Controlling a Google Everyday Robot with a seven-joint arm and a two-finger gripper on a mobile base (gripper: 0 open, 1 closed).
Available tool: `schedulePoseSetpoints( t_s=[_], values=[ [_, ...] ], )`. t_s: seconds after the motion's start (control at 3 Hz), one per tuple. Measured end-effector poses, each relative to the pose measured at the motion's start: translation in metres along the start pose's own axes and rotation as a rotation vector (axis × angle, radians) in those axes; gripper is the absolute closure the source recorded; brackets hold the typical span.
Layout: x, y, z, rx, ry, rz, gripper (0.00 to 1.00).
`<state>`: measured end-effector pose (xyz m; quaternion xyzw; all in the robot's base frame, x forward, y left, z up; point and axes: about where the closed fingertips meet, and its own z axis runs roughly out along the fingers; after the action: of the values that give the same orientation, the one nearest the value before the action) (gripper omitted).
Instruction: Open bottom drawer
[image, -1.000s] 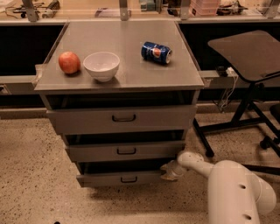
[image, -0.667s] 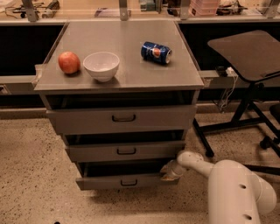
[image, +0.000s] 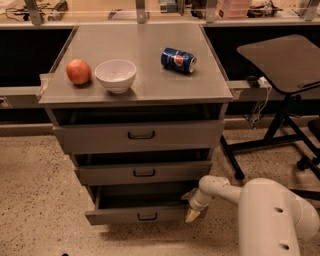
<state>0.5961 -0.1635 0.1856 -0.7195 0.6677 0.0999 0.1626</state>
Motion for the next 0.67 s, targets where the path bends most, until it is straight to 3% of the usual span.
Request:
schedulePoseSetpoints(
  t_s=[0.33,0.67],
  values=[
    [0.0000,0.0000,0.0000,0.000,0.000,0.000,0.04],
    [0.0059,-0.0002,0.0039,-0.017,0.014,0.032,0.00]
  ],
)
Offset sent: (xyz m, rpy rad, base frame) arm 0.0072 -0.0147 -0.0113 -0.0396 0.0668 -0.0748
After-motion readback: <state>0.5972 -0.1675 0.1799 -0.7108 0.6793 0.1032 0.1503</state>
